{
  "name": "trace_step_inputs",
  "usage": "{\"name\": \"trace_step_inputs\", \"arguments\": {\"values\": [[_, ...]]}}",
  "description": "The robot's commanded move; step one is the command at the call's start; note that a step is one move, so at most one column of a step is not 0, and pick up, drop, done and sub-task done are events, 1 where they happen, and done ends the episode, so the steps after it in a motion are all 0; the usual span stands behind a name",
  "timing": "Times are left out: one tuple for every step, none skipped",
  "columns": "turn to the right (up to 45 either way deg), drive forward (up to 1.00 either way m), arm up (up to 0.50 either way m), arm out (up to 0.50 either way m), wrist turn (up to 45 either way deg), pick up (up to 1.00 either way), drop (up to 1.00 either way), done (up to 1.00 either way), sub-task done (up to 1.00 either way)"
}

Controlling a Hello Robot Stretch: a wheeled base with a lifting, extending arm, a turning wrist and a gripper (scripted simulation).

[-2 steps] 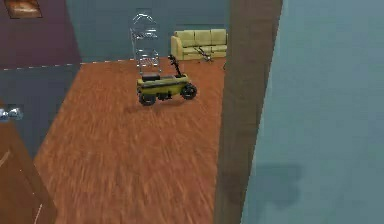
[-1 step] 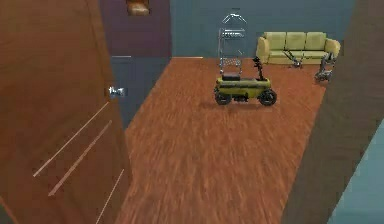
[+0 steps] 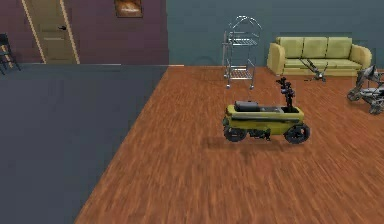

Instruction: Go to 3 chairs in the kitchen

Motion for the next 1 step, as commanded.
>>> {"name": "trace_step_inputs", "arguments": {"values": [[-6.0,0.00,0.00,0.00,0.0,0.00,0.00,0.00,0.00]]}}
